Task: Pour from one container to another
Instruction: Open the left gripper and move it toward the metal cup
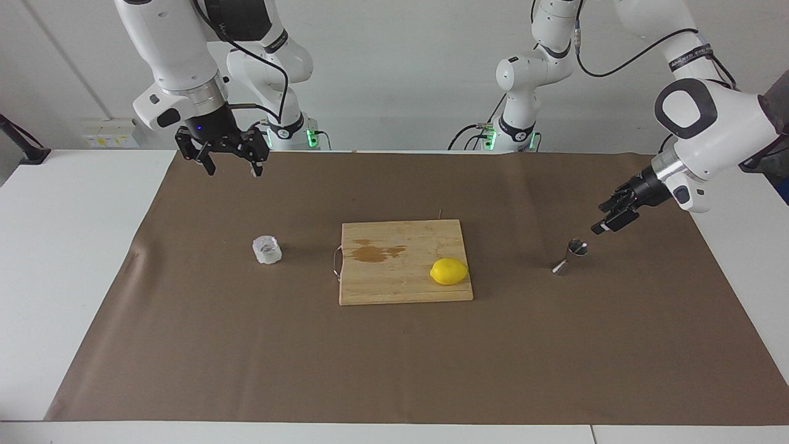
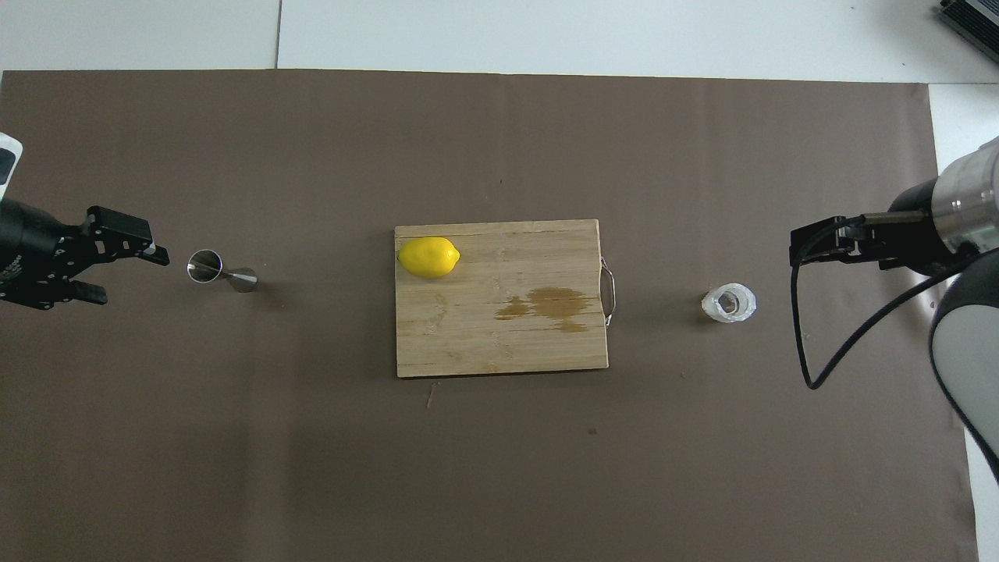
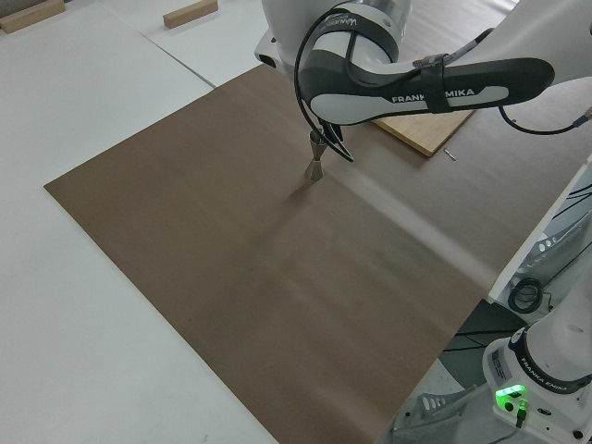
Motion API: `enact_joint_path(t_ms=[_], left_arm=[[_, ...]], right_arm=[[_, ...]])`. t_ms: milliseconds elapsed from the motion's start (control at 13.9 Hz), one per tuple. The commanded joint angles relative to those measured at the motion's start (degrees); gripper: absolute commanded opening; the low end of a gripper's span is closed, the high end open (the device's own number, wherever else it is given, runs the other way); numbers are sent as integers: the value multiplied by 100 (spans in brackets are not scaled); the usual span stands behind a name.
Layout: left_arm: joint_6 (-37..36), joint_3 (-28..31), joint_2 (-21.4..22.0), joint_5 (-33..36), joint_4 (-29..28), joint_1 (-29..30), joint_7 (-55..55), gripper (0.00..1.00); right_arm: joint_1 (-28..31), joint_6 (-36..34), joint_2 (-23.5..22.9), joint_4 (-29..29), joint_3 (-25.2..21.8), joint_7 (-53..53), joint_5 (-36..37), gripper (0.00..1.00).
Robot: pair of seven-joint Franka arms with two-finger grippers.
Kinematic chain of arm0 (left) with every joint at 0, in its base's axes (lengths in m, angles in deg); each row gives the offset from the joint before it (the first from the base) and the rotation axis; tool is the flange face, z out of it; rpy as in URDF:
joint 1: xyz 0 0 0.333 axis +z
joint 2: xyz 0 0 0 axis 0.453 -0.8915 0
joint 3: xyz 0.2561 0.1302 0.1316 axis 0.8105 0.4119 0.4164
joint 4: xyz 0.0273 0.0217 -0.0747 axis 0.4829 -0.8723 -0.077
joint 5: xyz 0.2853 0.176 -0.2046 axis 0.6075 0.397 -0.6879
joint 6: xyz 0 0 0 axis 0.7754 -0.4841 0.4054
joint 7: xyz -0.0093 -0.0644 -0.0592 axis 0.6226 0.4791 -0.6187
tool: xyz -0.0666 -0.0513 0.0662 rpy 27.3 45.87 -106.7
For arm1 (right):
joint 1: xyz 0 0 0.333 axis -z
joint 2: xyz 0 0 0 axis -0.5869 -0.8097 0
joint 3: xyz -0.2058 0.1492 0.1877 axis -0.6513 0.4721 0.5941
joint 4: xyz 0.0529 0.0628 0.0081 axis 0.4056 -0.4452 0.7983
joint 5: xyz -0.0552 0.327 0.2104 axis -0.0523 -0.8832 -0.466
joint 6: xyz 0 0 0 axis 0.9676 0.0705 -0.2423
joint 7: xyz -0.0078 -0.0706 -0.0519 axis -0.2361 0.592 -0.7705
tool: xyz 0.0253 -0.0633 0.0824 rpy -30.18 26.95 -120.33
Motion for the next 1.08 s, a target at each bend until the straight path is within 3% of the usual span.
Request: enact_joint_path(t_ms=[0, 216, 504, 720, 1008], left_arm=[[1111, -55, 567, -964, -1099, 50, 1451, 100], [1913, -55, 752, -1827, -1716, 42, 2868, 100], [2440, -55, 902, -2505, -2174, -37, 3729, 100], [3039, -64, 866, -2515, -2332, -415, 4225, 100], [3180, -64, 858, -2515, -2385, -450, 4225, 100]], right_arm=[[28, -25, 127, -124, 16, 18, -6, 100], [28, -25, 127, -124, 16, 18, -6, 100], [28, -25, 127, -124, 16, 18, -6, 100], [28, -25, 127, -124, 16, 18, -6, 100], [28, -25, 127, -124, 16, 18, -6, 100]])
